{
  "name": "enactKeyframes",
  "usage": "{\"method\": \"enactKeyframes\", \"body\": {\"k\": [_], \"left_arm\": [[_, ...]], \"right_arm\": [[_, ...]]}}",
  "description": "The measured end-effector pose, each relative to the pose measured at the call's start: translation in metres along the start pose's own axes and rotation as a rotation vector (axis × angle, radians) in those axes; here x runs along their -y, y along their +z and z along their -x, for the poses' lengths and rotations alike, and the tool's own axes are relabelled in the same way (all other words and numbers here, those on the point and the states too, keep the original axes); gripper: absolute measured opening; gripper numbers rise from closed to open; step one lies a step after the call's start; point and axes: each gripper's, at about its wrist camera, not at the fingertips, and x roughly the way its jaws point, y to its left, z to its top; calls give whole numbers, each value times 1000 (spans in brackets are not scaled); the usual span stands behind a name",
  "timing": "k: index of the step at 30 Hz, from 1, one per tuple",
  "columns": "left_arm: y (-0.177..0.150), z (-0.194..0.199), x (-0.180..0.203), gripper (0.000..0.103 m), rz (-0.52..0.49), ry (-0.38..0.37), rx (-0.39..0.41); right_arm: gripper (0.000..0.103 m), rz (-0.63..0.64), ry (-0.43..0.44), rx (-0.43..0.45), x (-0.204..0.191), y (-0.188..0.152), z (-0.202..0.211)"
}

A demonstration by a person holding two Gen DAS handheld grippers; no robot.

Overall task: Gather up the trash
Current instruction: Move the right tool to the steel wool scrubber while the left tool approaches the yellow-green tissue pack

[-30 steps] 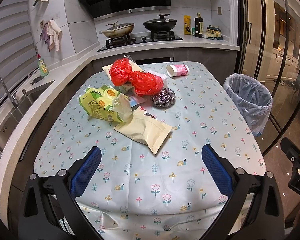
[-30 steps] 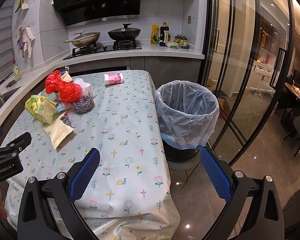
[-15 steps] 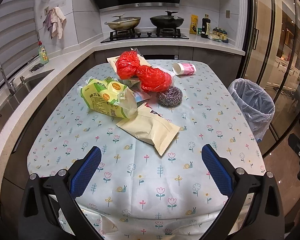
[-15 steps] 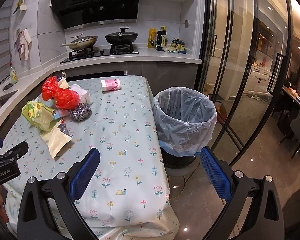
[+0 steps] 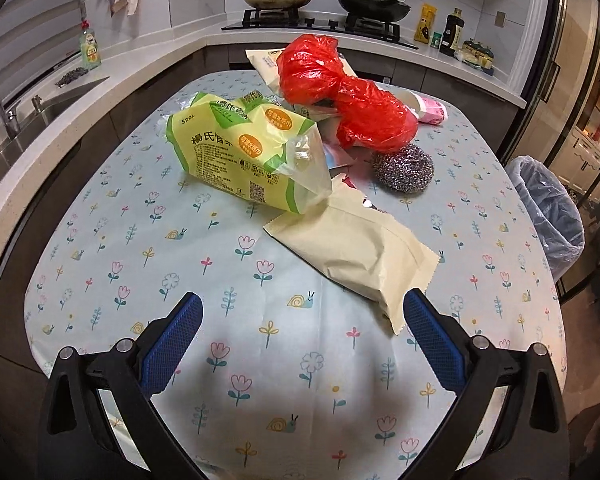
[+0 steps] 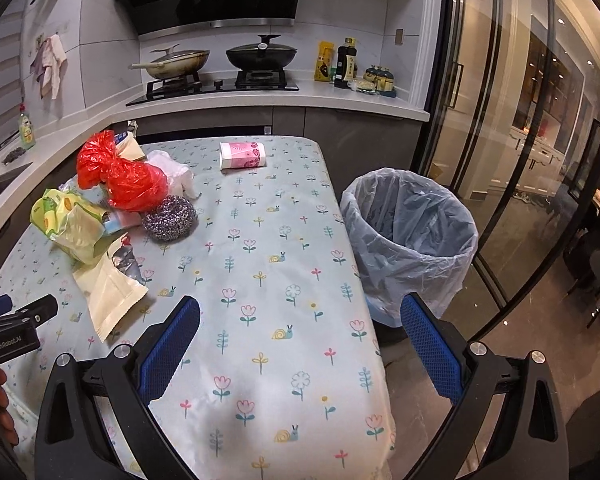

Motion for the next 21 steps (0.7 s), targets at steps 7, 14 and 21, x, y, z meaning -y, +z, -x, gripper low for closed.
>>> {"method": "enactKeyframes", "body": {"k": [7, 14, 21], "left_arm": [[21, -27, -11, 96, 44, -19, -39], [55, -42, -37, 96, 121, -29, -27], [81, -60, -59, 95, 216, -65, -35]], "right_arm": [[96, 26, 74, -37, -37, 20, -41], [96, 60, 143, -50, -75, 41, -78], [96, 61, 212, -89, -110, 59, -118]]}}
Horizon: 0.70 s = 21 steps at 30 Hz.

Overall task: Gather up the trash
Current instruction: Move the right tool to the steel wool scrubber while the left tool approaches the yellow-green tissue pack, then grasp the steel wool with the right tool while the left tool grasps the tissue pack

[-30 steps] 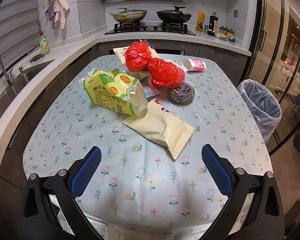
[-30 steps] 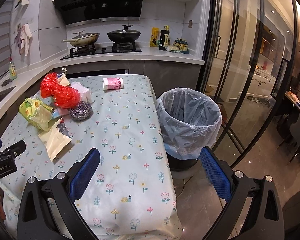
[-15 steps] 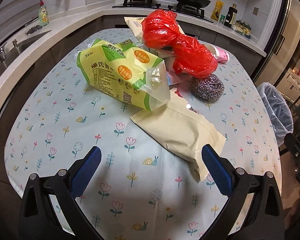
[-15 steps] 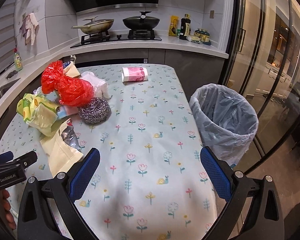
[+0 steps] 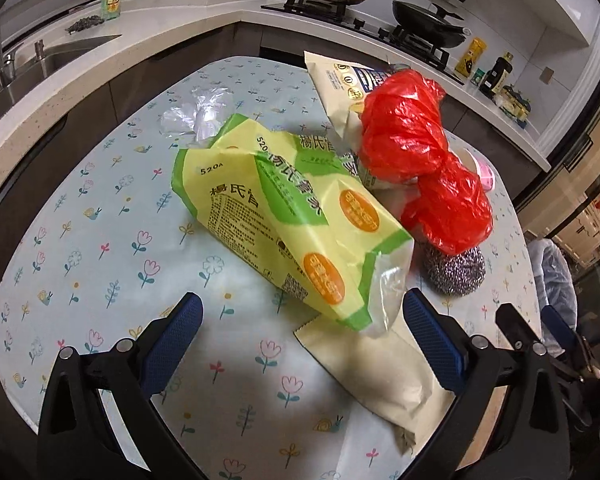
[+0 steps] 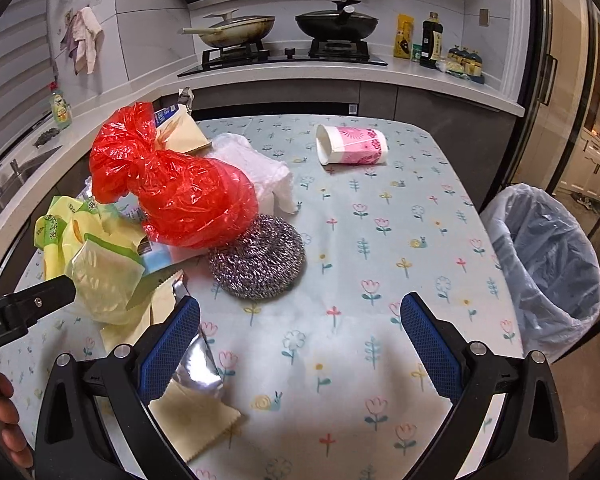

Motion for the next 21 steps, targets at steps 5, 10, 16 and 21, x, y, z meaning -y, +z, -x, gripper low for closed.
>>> {"method": "enactKeyframes", "body": {"k": [5, 10, 16, 21], "left_arm": [[13, -9, 5, 87, -16, -36, -5], [18, -13, 9, 60, -43, -85, -16], [17, -11, 13, 25, -72, -125, -20], [11, 1, 14, 21, -88, -133, -7]], "right_arm": [[96, 20, 19, -14, -16, 12, -30], [96, 48, 7, -37, -27, 19, -54], [68, 36, 33, -58, -28, 15, -58], [62, 6, 48, -43, -20, 7, -38]]}}
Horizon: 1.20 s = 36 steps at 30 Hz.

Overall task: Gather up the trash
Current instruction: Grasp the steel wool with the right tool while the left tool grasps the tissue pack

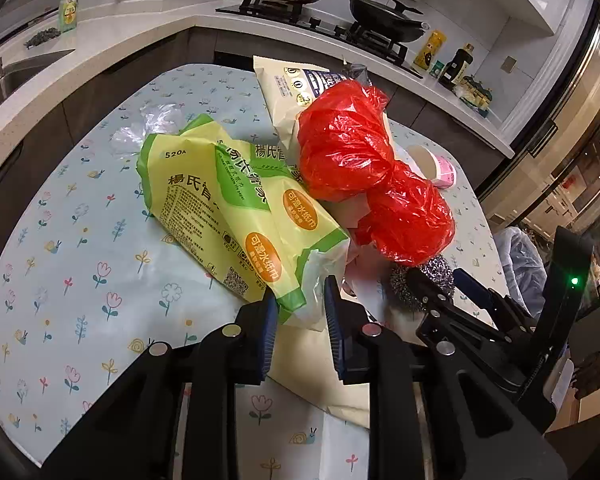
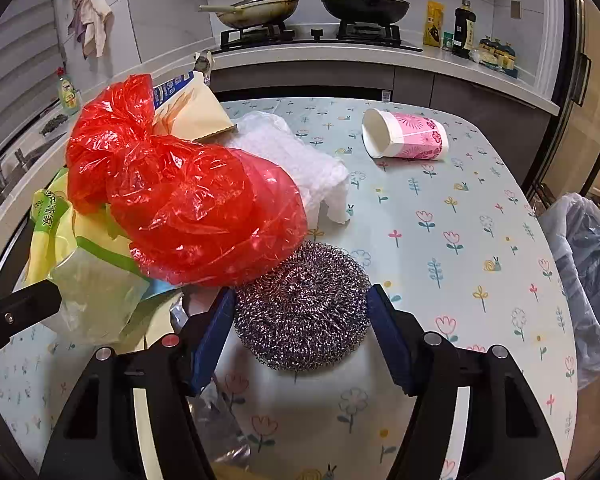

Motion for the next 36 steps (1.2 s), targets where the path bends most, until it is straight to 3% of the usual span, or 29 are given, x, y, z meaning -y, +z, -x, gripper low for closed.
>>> {"method": "enactKeyframes", "body": {"k": [2, 4, 9, 11, 13, 16, 18, 27, 29, 30, 36], "left_arm": [[-4, 7, 2, 20, -6, -5, 7], [-7, 15, 3, 19, -15, -7, 19], [-13, 36, 10, 19, -32, -21, 46], [-16, 44, 11, 19, -36, -25, 58], [-19, 51, 12, 19, -38, -26, 69], [-22, 59, 14, 19, -37, -27, 82], [-22, 64, 13, 19, -34, -27, 93], [-14, 81, -2, 18, -15, -20, 137], [-13, 83, -6, 18, -15, -17, 142], [-12, 84, -7, 18, -17, -16, 145], [-10, 88, -8, 17, -24, -27, 156]], "right_arm": [[59, -18, 1, 7, 5, -5, 10], [29, -39, 28, 6, 12, -11, 21], [27, -58, -10, -1, 24, -24, 39], [35, -63, -23, 20, 27, -30, 49], [56, -63, -25, 31, 28, -33, 54], [79, -47, -53, 58, 27, -34, 55], [84, -32, -66, 67, 25, -33, 50], [84, 5, -80, -28, 16, -21, -7], [75, -9, -66, -62, 17, -23, -16], [71, -18, -57, -70, 19, -24, -18], [69, -71, -49, -11, 29, -23, 7]]}}
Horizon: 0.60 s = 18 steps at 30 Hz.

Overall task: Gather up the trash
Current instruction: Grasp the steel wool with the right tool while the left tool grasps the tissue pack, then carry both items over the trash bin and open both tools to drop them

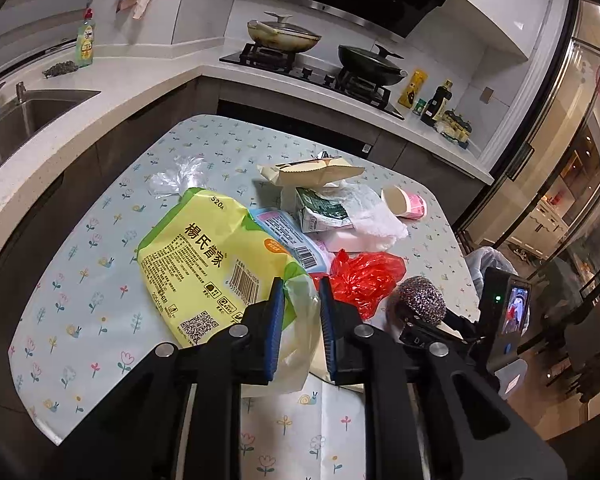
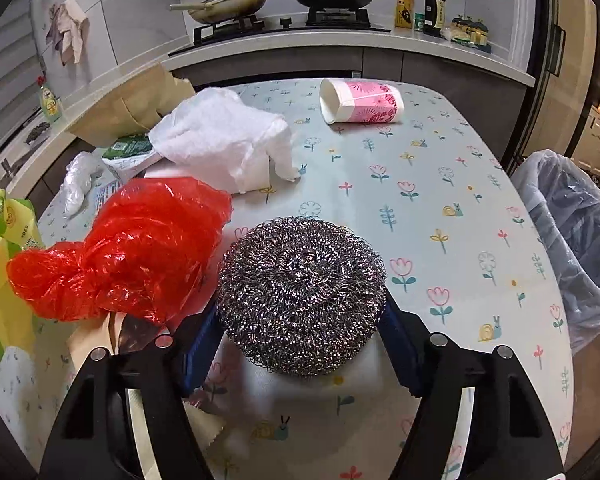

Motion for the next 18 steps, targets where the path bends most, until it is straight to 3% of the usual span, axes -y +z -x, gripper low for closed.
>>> {"method": "enactKeyframes", "body": {"k": [8, 18], "left_arm": [[5, 13, 41, 17, -74, -60, 35], [19, -2, 168, 16, -245, -254, 40]], "right_arm": [[69, -47, -25, 114, 33, 7, 64], [69, -146, -145, 229, 130, 13, 133]]}}
